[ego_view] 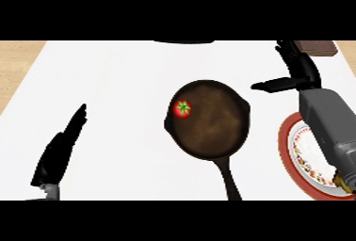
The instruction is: Pick the tomato from the plate and place it in the pan
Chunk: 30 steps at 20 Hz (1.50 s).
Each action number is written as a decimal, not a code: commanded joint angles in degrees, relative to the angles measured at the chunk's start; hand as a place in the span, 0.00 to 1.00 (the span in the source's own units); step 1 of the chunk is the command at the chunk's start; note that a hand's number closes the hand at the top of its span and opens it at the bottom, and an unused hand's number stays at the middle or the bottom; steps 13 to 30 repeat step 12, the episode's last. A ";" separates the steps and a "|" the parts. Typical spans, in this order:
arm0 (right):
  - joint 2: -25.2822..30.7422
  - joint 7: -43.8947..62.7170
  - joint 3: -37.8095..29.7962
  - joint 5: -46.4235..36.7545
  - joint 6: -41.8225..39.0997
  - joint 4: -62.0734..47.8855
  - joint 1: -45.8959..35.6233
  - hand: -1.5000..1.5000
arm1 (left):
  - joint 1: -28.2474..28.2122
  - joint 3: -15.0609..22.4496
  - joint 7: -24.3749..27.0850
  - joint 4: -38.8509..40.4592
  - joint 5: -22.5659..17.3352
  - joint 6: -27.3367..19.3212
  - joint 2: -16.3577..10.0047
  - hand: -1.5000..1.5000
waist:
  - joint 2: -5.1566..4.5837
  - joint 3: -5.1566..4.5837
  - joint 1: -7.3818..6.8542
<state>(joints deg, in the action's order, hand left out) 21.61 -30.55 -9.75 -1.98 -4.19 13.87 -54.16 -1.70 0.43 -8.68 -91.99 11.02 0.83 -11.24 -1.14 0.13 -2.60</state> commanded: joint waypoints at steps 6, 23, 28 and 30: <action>12.83 -6.34 -0.98 -1.06 -11.71 -4.73 1.99 0.00 | -1.93 0.06 3.65 1.54 0.91 -0.16 0.19 0.50 | -0.53 0.10 -0.99; 17.21 -8.38 -1.29 -1.59 -16.36 -6.53 2.73 0.00 | 0.05 -0.33 1.02 -0.22 -1.10 2.04 -0.32 0.50 | -0.65 0.20 -1.51; 17.21 -8.38 -1.29 -1.59 -16.36 -6.53 2.73 0.00 | 0.05 -0.33 1.02 -0.22 -1.10 2.04 -0.32 0.50 | -0.65 0.20 -1.51; 17.21 -8.38 -1.29 -1.59 -16.36 -6.53 2.73 0.00 | 0.05 -0.33 1.02 -0.22 -1.10 2.04 -0.32 0.50 | -0.65 0.20 -1.51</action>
